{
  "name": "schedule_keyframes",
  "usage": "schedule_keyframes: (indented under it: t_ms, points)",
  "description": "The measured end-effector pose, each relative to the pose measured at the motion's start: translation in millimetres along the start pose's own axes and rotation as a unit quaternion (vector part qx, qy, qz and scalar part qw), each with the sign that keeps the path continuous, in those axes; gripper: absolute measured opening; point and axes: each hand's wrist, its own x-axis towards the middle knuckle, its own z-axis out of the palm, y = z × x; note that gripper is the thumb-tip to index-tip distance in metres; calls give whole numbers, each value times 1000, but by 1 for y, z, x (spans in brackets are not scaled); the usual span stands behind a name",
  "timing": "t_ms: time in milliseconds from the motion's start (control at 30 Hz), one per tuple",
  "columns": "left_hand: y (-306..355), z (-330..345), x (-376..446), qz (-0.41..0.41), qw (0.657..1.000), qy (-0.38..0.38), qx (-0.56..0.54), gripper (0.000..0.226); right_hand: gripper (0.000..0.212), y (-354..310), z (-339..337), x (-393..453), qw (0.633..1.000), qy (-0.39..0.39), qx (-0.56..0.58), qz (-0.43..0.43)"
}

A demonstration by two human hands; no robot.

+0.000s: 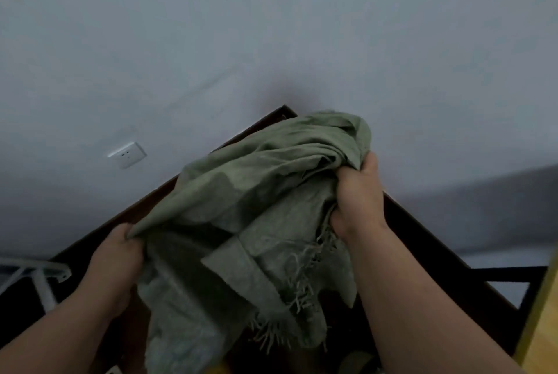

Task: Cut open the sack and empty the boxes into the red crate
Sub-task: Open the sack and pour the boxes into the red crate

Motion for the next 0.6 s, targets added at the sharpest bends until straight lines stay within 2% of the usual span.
schedule_keyframes:
  t_ms: [133, 267, 433, 600]
  points:
    - [110, 19, -9, 52, 994, 44, -81, 14, 45, 9, -26, 25, 999, 26, -32, 8]
    - [165, 49, -14, 77, 980, 15, -185, 16, 55, 26, -53, 50, 995, 28, -90, 31]
    - [206, 91, -12, 119, 971, 32, -203, 19, 57, 39, -84, 90, 989, 22, -144, 25]
    - [239, 118, -9, 177, 968, 50, -171, 17, 37, 40, -96, 131, 984, 8, -175, -26]
